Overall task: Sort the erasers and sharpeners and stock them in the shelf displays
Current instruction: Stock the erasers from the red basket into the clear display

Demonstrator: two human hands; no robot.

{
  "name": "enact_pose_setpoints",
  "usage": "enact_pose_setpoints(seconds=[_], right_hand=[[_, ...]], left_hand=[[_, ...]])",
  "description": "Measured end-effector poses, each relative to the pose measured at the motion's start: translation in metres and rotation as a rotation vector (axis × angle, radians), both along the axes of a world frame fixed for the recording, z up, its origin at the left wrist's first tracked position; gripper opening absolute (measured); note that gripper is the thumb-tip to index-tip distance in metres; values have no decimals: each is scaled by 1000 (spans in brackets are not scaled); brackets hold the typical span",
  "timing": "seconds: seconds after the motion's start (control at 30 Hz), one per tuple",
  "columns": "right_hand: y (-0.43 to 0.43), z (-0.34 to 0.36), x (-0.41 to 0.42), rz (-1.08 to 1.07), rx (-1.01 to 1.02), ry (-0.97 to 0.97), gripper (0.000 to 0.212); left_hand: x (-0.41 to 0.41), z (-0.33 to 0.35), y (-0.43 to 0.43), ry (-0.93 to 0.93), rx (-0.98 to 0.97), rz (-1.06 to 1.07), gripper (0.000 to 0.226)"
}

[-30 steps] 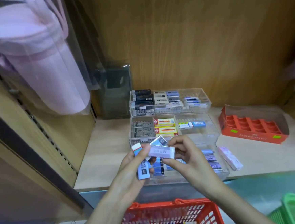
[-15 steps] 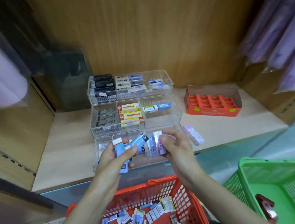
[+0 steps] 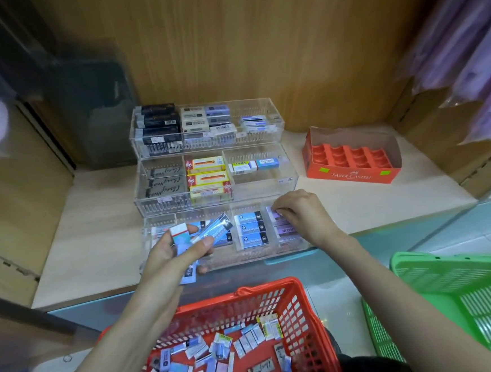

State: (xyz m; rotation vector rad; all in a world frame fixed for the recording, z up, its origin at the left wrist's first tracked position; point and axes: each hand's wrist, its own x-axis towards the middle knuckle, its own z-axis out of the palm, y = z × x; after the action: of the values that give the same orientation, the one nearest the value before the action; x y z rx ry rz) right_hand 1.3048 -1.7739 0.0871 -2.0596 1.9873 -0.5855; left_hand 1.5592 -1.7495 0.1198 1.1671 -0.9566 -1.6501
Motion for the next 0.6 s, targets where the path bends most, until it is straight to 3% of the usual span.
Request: enact_pose_setpoints(seconds=[0.13,0.27,0.6], right_hand=[[4,5,-10,3,47,31,27],[12,3,-19,-106,-37,177,17],[-2,-5,1,-287,-56,136,16]], left_hand=[[0,0,2,2,-3,-12,25],[-1,1,3,-11,6,-15,37],[1,-4,4,-27,26,-22,38]])
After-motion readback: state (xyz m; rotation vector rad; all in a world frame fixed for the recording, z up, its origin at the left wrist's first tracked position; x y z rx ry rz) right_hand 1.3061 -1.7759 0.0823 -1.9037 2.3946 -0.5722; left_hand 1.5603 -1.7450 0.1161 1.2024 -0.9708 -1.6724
